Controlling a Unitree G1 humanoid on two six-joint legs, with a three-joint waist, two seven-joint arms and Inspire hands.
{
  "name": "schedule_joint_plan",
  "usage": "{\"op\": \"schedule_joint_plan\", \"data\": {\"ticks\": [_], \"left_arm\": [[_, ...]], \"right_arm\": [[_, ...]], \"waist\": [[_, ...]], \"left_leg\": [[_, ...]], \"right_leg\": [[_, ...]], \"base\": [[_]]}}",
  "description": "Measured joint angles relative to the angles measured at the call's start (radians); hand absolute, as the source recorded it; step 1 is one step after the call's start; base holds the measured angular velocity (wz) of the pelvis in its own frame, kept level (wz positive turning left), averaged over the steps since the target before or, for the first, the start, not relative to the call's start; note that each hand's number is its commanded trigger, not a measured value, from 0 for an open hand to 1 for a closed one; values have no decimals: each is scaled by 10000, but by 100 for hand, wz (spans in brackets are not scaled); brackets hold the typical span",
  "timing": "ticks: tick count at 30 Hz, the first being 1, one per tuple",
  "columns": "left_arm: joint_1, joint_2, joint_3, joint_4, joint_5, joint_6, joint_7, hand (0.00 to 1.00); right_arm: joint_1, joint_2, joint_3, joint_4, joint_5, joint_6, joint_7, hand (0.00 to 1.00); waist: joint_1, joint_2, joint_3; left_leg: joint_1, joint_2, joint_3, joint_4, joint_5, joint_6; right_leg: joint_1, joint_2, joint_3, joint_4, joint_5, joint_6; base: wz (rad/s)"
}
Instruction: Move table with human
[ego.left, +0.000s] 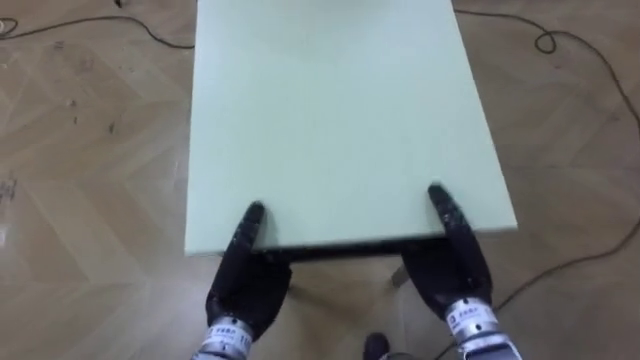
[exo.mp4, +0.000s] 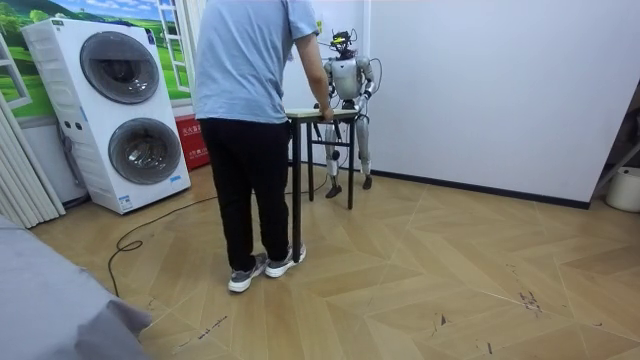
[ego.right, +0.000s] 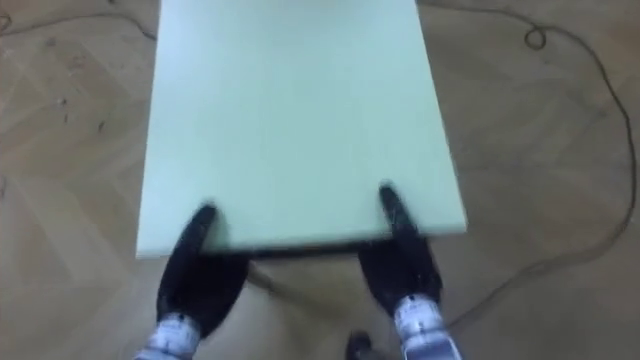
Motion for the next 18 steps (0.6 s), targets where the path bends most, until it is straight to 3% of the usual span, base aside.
{"op": "schedule_joint_plan", "data": {"ticks": [2,5,6,7,8,9,10,11,12,13,15,16,18], "left_arm": [[-57,-2,28,319,-5,-3,0,100],[-85,-6,-10,424,-63,7,0,100],[-85,-18,-29,420,-72,10,0,100],[-84,-68,-44,435,-78,20,0,100],[-83,-74,-50,436,-89,22,1,100],[-93,-93,-106,512,-101,90,27,100],[-95,-72,-237,542,-57,143,118,100],[-94,-32,-317,541,-5,159,121,100],[-83,32,-367,540,56,182,120,100],[-64,39,-354,536,74,196,120,100],[-65,12,-304,515,127,221,120,100],[-64,6,-284,477,183,235,120,100],[-66,81,-137,278,248,258,121,100]], "right_arm": [[0,96,-6,258,-31,98,2,100],[27,119,-20,316,-42,169,1,100],[33,106,-71,314,-40,208,1,100],[17,53,-161,308,-49,285,1,100],[-9,32,-205,309,-58,339,1,100],[109,13,-265,322,-63,369,-1,100],[415,15,-378,309,-45,365,50,100],[578,84,-406,280,-46,348,112,100],[762,124,-443,233,-6,292,169,100],[789,112,-421,226,31,246,192,100],[766,109,-238,227,149,85,192,100],[734,110,-168,228,193,24,191,100],[634,185,-43,219,247,-54,191,100]], "waist": [[14,-105,-27],[-90,-434,-34],[-89,-567,-71],[-86,-648,-88],[-52,-650,-84],[-116,-578,-46],[-300,-594,-61],[-298,-657,-88],[-210,-702,-99],[-81,-690,-88],[294,-751,-92],[433,-804,-82],[514,-956,-68]], "left_leg": [[-9,-70,176,92,47,90],[-318,-508,606,397,230,403],[-538,-732,759,481,345,581],[-727,-922,940,536,490,790],[-806,-876,1114,551,568,914],[-860,-721,1656,632,673,1003],[-811,-620,2032,534,880,1036],[-798,-624,2206,412,1014,1066],[-764,-628,2539,191,1236,1112],[-790,-637,2749,163,1330,1177],[-893,-665,3088,171,1410,1216],[-984,-679,3165,173,1492,1212],[-1258,-668,3166,170,1676,1174]], "right_leg": [[265,-22,28,-434,385,28],[349,-373,187,-1050,1143,179],[352,-499,353,-1503,1677,319],[374,-532,638,-2027,2385,724],[368,-575,745,-2143,2700,1033],[335,-780,822,-1264,2172,1243],[348,-1135,640,513,645,1253],[384,-1301,595,1411,-34,1259],[702,-1470,582,2638,-991,1270],[1288,-1578,656,3101,-1673,1394],[2319,-1642,1014,2930,-2394,1579],[3000,-1590,1132,2234,-2667,1722],[3378,-1359,1118,879,-2744,1766]], "base": [[-6],[-2],[-17],[-23],[0],[46],[65],[54],[7],[-18],[-48],[-36],[-15]]}}
